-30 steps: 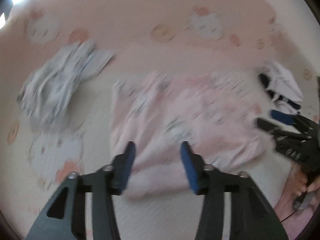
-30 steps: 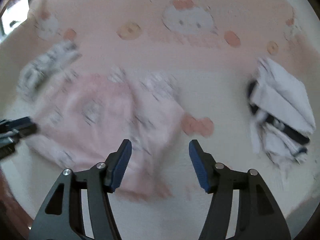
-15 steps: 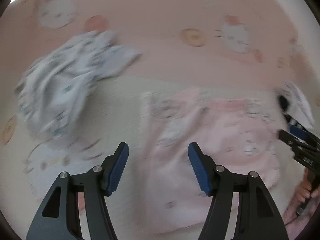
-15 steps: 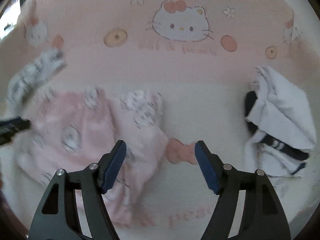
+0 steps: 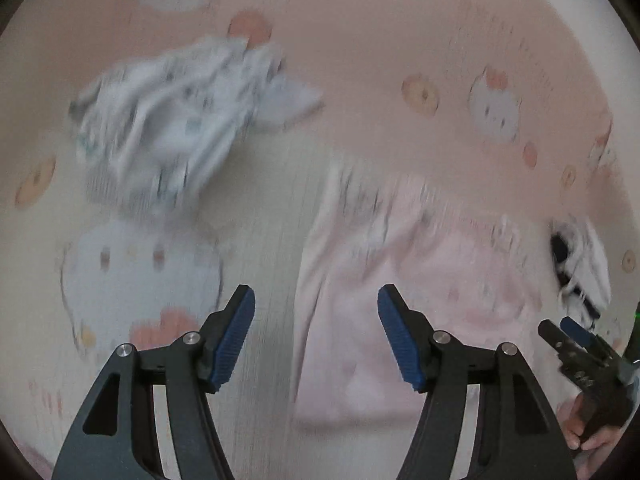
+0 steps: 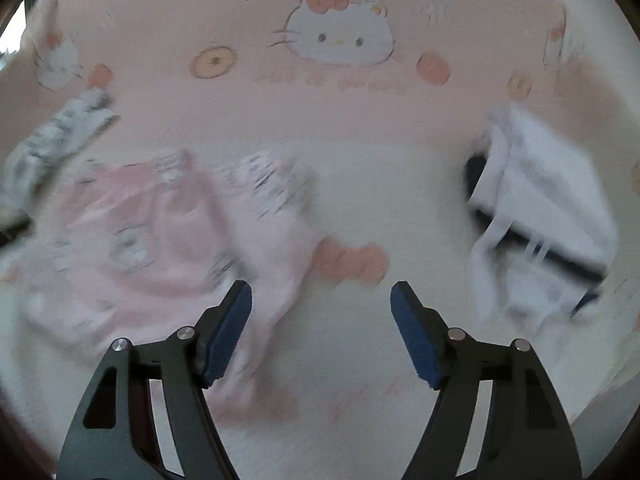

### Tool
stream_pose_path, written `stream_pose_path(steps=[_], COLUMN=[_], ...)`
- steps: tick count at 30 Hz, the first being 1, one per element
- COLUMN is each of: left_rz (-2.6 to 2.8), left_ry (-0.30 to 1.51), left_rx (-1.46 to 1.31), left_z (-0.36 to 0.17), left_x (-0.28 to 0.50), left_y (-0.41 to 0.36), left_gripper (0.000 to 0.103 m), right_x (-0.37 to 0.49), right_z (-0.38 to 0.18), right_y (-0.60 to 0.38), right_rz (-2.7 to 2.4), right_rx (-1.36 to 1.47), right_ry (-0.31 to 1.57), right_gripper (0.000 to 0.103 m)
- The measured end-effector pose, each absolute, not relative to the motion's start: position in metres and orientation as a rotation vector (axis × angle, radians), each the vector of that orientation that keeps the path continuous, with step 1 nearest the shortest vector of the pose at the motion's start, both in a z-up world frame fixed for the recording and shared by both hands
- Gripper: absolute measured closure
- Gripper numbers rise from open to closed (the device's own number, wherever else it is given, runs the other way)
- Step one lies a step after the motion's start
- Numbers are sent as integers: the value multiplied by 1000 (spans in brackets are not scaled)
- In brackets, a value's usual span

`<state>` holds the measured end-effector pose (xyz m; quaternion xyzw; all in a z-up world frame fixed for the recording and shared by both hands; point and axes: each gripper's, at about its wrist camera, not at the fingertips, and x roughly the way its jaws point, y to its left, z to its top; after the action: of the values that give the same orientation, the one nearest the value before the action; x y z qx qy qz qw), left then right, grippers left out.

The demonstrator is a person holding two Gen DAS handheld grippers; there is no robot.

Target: Fold clothes

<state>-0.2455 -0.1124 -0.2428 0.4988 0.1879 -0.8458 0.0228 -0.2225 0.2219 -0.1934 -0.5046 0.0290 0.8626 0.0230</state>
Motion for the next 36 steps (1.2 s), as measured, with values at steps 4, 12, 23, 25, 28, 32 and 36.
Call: stream_pose_path(steps=[4,12,23,25,28,32,36], left_rz=[-2545,-2613,-2650,-2642,-2627,-2583,-2509], left_ry=[644,571,714,719,747,739,699], left_rx=[1599,1563,1543,1551,1555,1630,1712], left_z=[-254,-260,-234,-236,-230,-231,-237], left_x=[-221,-223,-196,-181,-160,-135,-113], left_y=[-105,-73,-74,-76,-80,-74,-78], left_gripper=[37,72,94,94,94,94,90], right_x=[-202,-212,-188,-176,-160,-141,-119], right_z=[-208,-220,-184,-184,-185,-182,-184], right_y=[224,196,201,199,194,184,185], right_rz=[2621,2675,2816,2808,2768,2744,2690], right_rx=[-1665,-1744,-1691,-1694,-1734,-1767,-1815], right_ry=[273,150,141,182,192,103,119], right_gripper=[25,79,95,95,95,95,91])
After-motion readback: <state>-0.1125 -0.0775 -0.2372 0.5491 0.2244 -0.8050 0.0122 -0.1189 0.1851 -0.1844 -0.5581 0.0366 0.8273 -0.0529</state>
